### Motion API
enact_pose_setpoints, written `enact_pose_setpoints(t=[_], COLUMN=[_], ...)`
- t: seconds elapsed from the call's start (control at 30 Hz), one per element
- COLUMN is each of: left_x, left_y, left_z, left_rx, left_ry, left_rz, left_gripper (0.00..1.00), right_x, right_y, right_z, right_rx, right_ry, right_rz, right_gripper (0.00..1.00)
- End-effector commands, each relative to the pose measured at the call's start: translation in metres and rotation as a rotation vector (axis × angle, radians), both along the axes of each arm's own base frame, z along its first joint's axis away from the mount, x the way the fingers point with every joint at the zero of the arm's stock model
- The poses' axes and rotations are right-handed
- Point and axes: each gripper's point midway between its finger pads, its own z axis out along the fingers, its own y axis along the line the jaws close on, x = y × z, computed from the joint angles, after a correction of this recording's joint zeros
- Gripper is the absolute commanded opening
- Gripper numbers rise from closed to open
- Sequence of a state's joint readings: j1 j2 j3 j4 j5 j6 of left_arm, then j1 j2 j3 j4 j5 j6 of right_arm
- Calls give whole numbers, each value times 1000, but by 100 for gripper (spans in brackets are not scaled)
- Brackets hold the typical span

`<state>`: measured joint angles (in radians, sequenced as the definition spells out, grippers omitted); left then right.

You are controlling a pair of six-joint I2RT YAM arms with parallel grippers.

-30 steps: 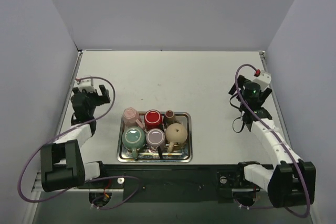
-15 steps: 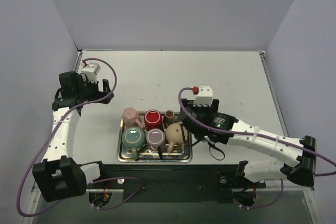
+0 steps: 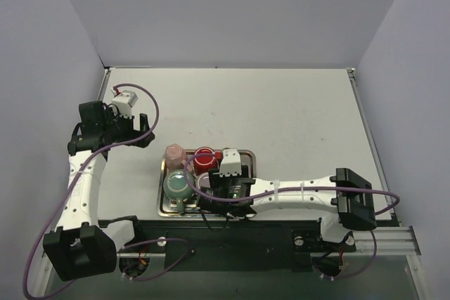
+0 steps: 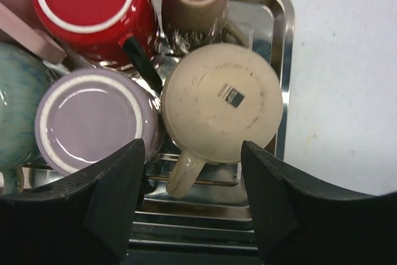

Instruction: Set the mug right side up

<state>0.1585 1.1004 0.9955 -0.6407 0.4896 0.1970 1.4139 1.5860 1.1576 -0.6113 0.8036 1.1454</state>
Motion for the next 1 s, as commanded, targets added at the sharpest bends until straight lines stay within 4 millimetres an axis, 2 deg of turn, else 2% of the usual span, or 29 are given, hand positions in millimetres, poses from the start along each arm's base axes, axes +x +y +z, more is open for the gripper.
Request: enact_pose_setpoints(t=[0.0, 0.23, 0.5, 0.7, 0.9, 0.97], left_x=[-1, -1, -3, -1, -1, -2], left_y=[-8, -11, -12, -15, -16, -18], left_z=[16, 13, 9, 6, 8, 8], left_rx=[-19, -39, -40, -58, -59, -65], left_ry=[-45, -43, -35, -31, -35, -30], left_rz=[-39, -43, -51, -58, -65, -76], left_gripper=[98, 98, 98, 98, 98, 98], right_x=[-14, -17, -29, -17, -8, -5], right_y=[7, 7, -10, -23, -34, -40], right_z=[-18, -48, -74, -81, -80, -84], right_rx=[38, 38, 37, 5, -33, -50], right_ry=[59, 100, 158, 125, 72, 67], right_rz=[-33, -60, -105, -142, -147, -150], right_gripper=[57, 48, 47, 44, 33, 23])
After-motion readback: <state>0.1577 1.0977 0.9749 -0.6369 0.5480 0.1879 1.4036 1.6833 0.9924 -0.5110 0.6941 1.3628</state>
